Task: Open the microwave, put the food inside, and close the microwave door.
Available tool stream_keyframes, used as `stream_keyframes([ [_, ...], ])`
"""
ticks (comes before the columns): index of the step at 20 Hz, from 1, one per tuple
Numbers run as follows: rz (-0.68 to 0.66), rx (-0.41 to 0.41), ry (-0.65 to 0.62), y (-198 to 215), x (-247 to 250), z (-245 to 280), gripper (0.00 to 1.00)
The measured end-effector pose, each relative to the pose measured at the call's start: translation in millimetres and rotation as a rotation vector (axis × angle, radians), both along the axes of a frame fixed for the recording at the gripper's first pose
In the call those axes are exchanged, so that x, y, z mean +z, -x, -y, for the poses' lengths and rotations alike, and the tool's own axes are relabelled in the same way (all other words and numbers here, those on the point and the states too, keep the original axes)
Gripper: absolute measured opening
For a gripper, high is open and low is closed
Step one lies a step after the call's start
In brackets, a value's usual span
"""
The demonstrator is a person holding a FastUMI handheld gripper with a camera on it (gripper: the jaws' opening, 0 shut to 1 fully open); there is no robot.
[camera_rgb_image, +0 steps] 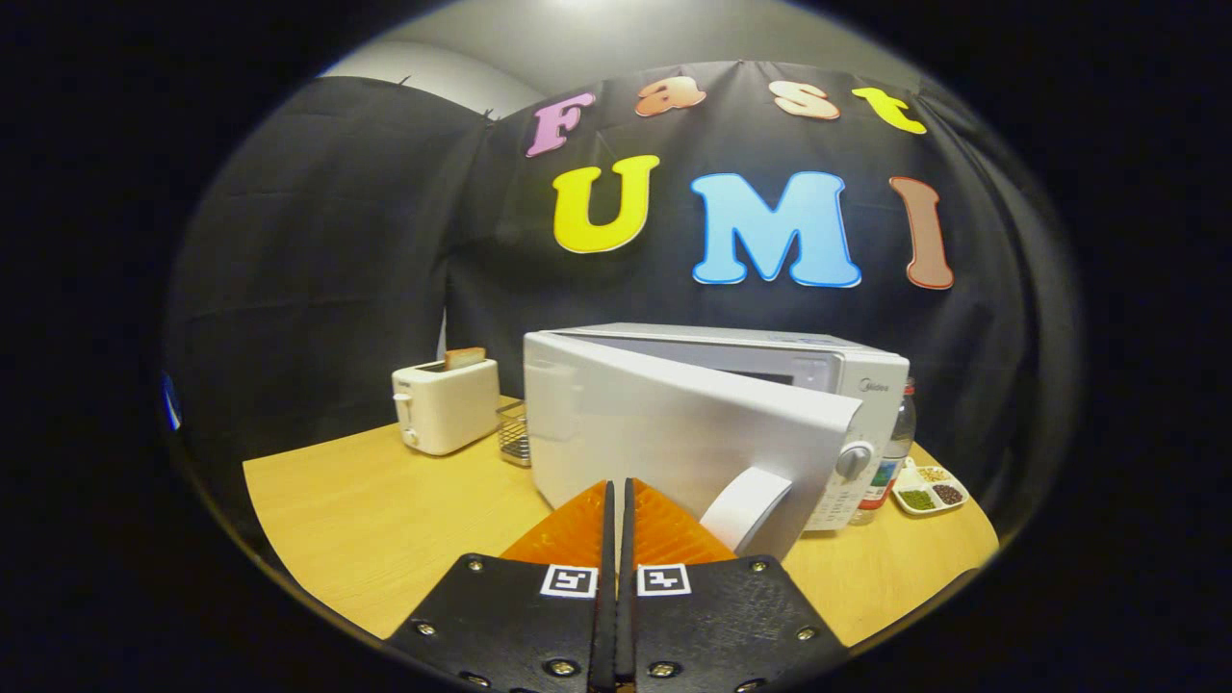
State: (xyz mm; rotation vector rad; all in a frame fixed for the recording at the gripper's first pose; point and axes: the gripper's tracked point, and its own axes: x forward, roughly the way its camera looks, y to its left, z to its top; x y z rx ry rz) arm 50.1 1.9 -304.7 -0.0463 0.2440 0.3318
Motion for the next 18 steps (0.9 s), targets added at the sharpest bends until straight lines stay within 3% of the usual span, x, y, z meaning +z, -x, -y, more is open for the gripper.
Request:
stream_keyframes([
  [10,0.012,-0.243,0.066,-118,-9,80,0.01],
  [12,-0.020,-0.221,0.066,-135,-18,69,0.01],
  [14,0.023,-0.277,0.112,-143,-7,75,0.01],
  [18,0.033,-0.289,0.128,-151,-12,75,0.02],
])
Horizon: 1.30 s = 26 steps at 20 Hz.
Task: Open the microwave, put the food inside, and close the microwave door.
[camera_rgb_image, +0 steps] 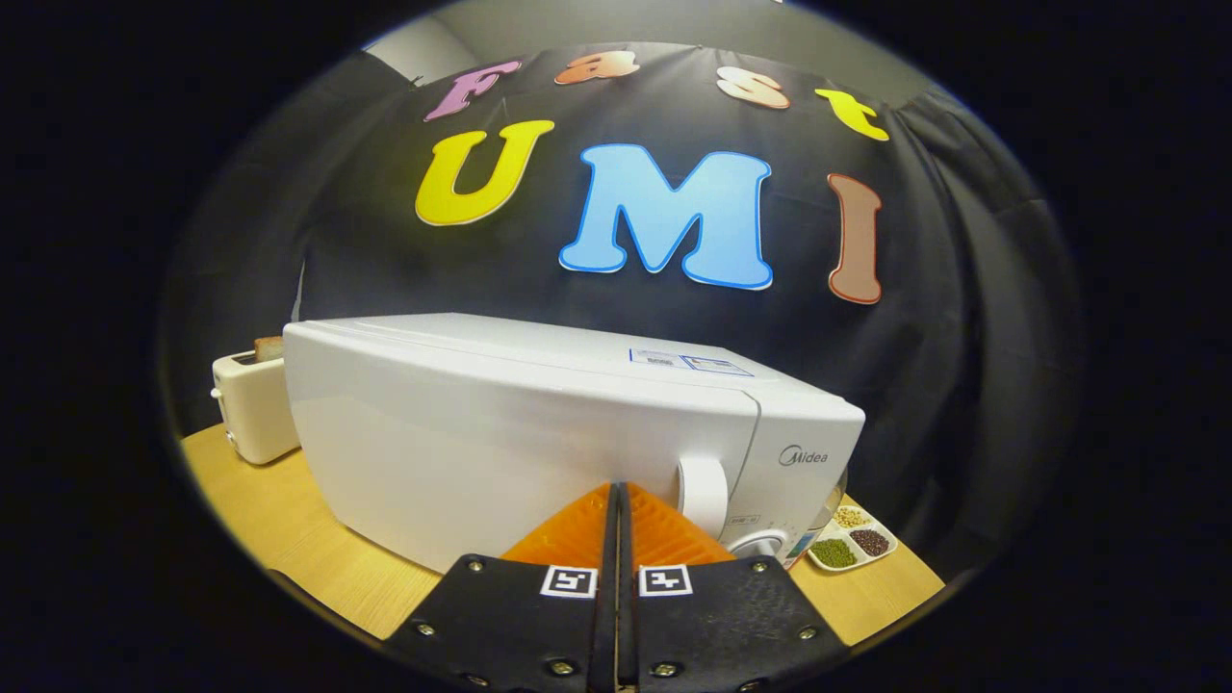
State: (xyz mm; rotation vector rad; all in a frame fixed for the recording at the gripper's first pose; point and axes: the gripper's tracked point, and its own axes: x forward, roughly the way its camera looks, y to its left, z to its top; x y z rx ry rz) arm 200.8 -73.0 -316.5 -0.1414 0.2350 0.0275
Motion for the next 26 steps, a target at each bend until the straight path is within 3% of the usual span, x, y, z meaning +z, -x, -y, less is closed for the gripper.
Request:
stream_keyframes([
  [7,-0.038,0.004,0.014,4,-2,0,0.02],
  [10,-0.082,0.014,-0.096,27,6,-2,0.03],
  [17,-0.048,0.139,-0.136,120,66,-21,0.02],
  [20,0.013,0.106,-0.096,145,108,-12,0.02],
  [23,0.032,0.105,-0.135,166,150,-20,0.02],
  [26,0.148,0.074,-0.115,178,218,-17,0.02],
])
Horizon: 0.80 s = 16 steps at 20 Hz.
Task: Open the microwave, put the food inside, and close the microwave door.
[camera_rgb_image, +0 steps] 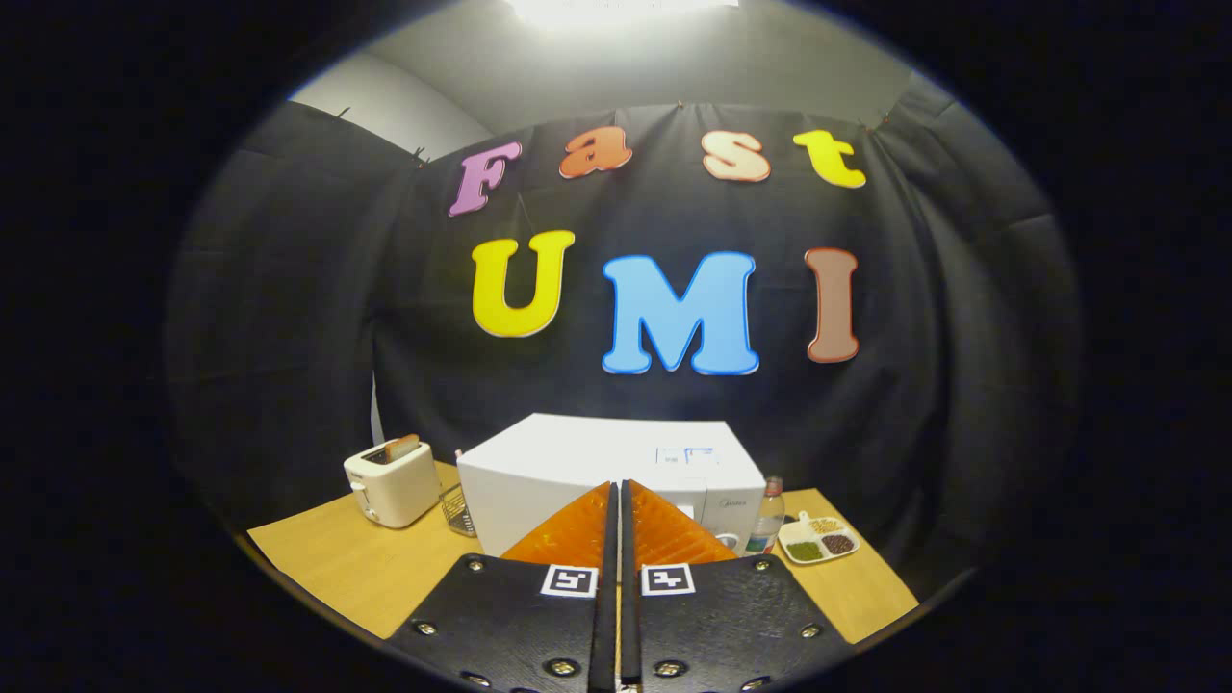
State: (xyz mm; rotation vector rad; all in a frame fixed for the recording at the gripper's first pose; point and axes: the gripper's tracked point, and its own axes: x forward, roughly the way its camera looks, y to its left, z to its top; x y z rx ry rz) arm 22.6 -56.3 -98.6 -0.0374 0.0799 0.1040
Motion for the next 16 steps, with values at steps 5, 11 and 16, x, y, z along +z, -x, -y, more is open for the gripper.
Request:
stream_keyframes([
  [5,0.145,-0.040,0.014,33,81,-7,0.02],
  [11,0.137,-0.084,-0.008,50,88,-2,0.02],
  [16,0.134,-0.171,-0.044,59,91,6,0.80],
])
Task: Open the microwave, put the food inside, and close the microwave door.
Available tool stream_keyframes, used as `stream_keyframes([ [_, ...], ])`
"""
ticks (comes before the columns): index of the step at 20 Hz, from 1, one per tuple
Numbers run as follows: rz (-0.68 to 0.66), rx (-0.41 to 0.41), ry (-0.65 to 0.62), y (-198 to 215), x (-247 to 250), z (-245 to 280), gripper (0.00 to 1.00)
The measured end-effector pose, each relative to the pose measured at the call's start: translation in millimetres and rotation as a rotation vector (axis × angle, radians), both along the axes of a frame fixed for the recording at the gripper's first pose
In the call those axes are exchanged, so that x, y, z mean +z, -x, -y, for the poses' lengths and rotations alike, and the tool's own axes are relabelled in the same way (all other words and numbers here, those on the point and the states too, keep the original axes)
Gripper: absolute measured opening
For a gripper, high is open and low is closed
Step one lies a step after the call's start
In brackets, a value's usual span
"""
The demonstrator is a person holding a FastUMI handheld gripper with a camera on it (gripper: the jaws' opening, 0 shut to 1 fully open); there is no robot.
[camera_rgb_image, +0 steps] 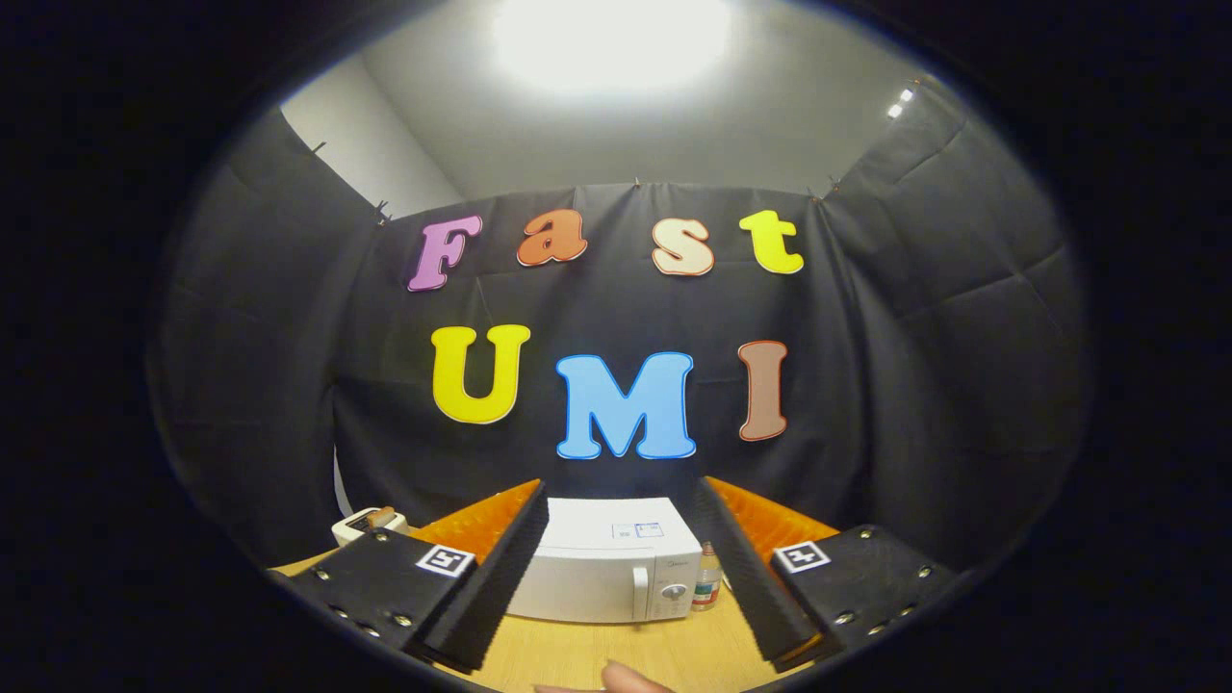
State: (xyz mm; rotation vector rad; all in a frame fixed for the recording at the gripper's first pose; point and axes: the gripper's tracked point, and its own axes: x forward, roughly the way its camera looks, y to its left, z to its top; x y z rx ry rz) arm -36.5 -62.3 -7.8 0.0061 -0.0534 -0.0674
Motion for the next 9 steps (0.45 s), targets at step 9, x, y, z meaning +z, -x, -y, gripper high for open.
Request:
stream_keyframes([
  [9,0.061,0.023,0.070,7,1,-15,0.99],
])
